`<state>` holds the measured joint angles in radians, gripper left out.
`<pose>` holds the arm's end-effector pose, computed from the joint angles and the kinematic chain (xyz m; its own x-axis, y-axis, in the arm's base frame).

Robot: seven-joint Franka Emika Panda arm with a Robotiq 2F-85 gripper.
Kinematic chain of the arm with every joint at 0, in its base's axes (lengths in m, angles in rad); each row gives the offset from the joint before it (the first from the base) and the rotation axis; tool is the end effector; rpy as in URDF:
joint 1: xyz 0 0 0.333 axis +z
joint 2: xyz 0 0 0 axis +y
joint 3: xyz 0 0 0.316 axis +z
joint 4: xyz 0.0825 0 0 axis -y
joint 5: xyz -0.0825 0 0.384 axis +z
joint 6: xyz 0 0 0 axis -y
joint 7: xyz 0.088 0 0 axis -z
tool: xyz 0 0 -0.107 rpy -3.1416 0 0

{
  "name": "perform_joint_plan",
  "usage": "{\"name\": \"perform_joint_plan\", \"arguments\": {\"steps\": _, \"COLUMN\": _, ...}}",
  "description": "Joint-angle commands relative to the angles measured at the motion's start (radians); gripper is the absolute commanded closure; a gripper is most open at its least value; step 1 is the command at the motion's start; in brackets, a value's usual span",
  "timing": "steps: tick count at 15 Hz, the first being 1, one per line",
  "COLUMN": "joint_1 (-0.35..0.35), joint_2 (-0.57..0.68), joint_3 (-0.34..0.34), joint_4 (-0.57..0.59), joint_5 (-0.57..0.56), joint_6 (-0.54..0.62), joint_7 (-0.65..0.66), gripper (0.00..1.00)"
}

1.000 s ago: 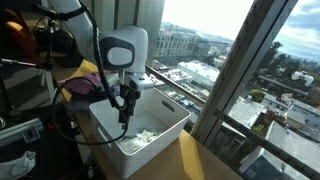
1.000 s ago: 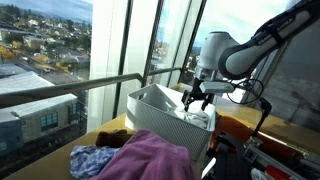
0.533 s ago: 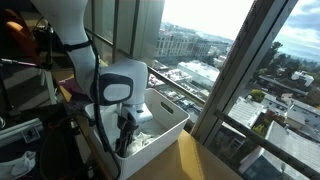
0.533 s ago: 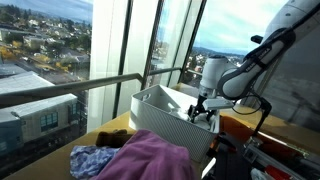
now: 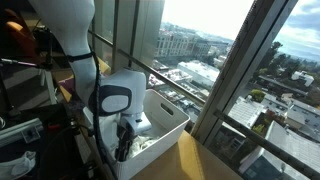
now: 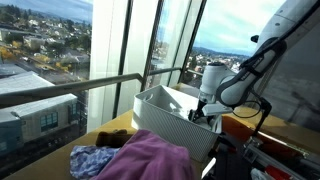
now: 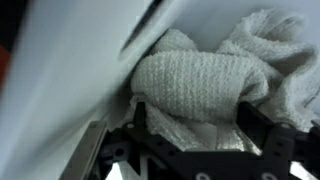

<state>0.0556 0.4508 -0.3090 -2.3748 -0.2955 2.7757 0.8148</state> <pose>0.4789 -0.1225 0.1395 0.7269 -0.6784 0.1063 -0.6833 -0.6992 0.2103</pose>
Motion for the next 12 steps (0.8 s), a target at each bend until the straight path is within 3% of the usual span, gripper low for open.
{"name": "perform_joint_plan", "arguments": {"steps": 1, "joint_1": 0.027, "joint_2": 0.018, "joint_3": -0.008, "joint_4": 0.007, "joint_5": 0.05, "joint_6": 0.018, "joint_7": -0.013, "gripper": 0.38}}
{"name": "perform_joint_plan", "arguments": {"steps": 9, "joint_1": 0.042, "joint_2": -0.03, "joint_3": -0.008, "joint_4": 0.012, "joint_5": 0.114, "joint_6": -0.014, "joint_7": -0.022, "gripper": 0.97}}
{"name": "perform_joint_plan", "arguments": {"steps": 12, "joint_1": 0.059, "joint_2": -0.088, "joint_3": -0.022, "joint_4": 0.014, "joint_5": 0.097, "joint_6": -0.037, "joint_7": -0.014, "gripper": 0.96}}
